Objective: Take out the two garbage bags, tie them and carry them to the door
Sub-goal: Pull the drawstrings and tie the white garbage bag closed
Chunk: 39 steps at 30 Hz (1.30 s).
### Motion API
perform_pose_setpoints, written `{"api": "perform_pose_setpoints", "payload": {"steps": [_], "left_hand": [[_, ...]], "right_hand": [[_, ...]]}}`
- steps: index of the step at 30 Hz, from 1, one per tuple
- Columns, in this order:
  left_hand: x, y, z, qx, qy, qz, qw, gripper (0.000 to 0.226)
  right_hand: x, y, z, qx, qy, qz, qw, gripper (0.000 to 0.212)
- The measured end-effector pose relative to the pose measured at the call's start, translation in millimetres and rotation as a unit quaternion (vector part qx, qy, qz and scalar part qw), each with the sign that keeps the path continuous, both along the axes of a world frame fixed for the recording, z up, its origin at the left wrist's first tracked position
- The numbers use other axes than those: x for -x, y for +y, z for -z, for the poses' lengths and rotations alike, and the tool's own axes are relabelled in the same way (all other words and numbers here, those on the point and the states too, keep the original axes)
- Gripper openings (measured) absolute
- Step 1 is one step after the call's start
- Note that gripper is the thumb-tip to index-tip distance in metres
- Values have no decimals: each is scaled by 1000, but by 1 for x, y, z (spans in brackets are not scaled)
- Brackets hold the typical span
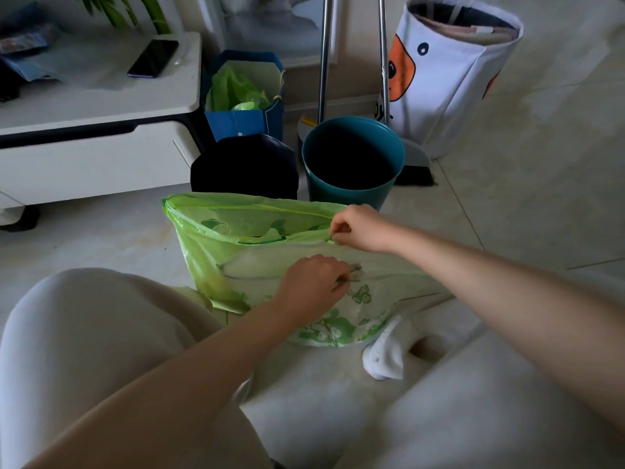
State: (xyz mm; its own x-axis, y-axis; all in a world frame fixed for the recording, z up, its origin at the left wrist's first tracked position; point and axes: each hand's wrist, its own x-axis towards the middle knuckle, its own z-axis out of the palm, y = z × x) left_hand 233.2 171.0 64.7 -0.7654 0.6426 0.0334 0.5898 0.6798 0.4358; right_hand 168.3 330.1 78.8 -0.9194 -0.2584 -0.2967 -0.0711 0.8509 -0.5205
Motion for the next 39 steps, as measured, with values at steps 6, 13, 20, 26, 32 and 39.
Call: {"api": "perform_pose_setpoints", "payload": {"steps": [6, 13, 20, 26, 32, 39], "left_hand": [[7, -3, -13, -95, -185, -117, 971, 11], [12, -11, -34, -204, -326, -182, 905, 7], [5, -14, -74, -151, -182, -147, 961, 3], [4, -1, -116, -265, -41, -109, 957, 5], [4, 12, -117, -272, -4, -124, 954, 8], [3, 20, -120, -321, 9, -151, 935, 6]], "right_hand": [[-2, 10, -15, 7, -26, 25, 999, 9], [-11, 15, -40, -7, -36, 11, 999, 15], [-37, 27, -74, 76, 49, 48, 995, 14], [-59, 40, -112, 314, 125, 152, 929, 15], [-72, 30, -114, 273, 95, 127, 949, 19], [-71, 25, -116, 258, 52, 121, 957, 12]]}}
